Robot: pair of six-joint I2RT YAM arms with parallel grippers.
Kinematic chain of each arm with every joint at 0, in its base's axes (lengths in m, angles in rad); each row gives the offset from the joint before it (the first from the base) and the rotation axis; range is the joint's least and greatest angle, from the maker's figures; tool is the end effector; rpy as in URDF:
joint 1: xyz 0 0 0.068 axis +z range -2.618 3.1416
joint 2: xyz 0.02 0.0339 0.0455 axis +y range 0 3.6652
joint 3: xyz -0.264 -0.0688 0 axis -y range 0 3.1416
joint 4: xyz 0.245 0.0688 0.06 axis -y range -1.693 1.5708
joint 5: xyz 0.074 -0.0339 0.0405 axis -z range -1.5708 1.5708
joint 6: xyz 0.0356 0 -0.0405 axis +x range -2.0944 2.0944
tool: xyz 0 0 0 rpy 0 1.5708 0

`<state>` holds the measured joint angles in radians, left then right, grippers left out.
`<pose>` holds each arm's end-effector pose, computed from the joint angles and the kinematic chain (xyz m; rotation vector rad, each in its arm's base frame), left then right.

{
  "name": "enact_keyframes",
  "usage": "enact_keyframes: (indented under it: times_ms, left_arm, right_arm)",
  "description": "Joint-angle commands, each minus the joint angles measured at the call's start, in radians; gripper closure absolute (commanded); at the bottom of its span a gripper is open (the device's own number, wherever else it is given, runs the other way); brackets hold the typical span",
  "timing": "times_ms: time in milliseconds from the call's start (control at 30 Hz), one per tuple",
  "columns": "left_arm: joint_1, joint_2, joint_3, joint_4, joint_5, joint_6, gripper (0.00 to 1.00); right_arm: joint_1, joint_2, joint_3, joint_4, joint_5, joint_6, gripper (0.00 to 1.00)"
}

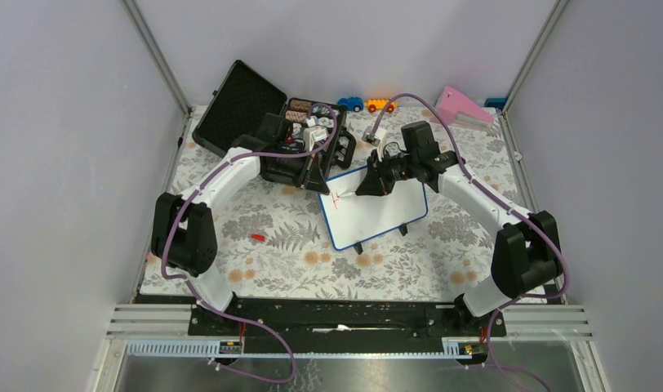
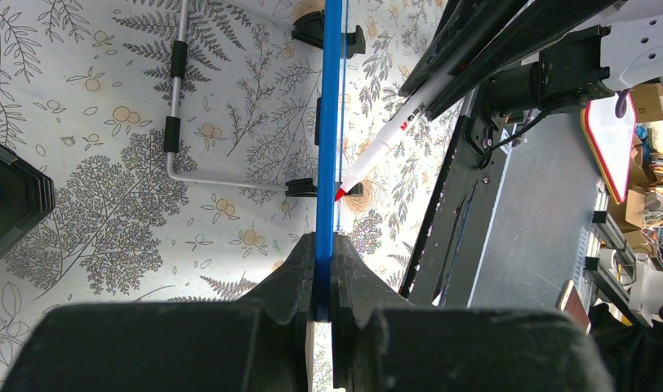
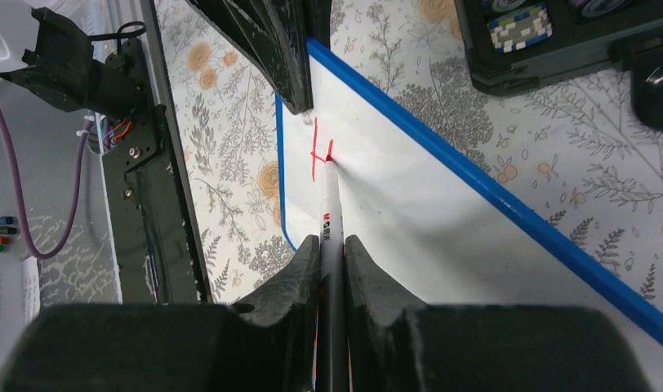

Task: Write a sentence on the whiteboard

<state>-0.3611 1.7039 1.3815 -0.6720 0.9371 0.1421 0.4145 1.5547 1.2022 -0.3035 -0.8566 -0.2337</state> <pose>0.3250 -0.1534 0.2747 0.9404 2.2209 -1.2773 0.3036 0.1630 0.2898 -1.1148 1.8382 1.0470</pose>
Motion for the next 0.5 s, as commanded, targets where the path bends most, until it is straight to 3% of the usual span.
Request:
enact_keyframes:
  times_ms: [0,467]
  left_arm:
    - [-0.008,-0.004,0.019,-0.003,-0.017,0.021,1.0]
    - [-0.009,0.003,0.021,-0.002,-0.014,0.018,1.0]
  right_arm:
    - [-0.006,-0.02,-0.027,0.002,0.007,-0.037,1.0]
    - [-0.006,-0.064,-0.091,-0.026,-0.005,-0.058,1.0]
